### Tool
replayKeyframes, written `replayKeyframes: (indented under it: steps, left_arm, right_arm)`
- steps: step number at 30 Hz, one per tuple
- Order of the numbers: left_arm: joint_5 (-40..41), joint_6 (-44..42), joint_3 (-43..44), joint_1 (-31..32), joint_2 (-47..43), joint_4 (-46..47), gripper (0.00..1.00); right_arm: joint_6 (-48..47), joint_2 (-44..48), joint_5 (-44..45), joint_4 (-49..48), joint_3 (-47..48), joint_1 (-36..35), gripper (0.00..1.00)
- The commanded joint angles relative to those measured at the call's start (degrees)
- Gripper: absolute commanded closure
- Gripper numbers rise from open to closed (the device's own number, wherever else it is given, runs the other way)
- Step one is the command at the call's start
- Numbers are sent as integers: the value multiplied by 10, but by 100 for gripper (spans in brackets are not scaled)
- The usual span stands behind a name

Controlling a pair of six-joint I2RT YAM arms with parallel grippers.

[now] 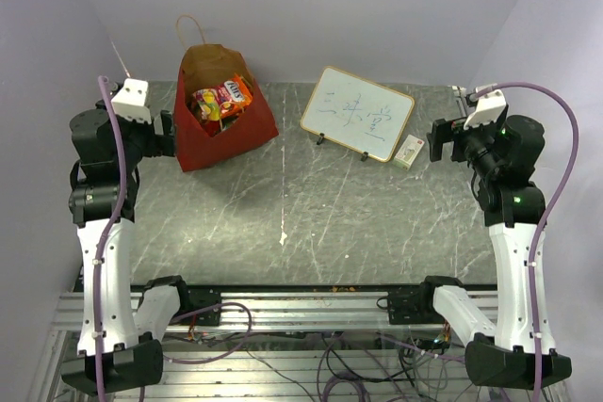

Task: Place the snacks into the paper bag
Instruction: Reset both arms

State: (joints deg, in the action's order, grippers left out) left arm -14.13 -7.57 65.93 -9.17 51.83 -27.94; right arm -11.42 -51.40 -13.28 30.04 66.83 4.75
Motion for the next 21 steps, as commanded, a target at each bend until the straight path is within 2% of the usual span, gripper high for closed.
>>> replayKeyframes:
  steps: [1,21]
  left_arm:
    - [6,-8,12,-6,-9,-9,4]
    - [-7,-8,-2,-19,-15,-8,4]
  right_arm:
    - [-7,11,4,1,3,1,0]
    - [-13,13,-14,7,-4,2,0]
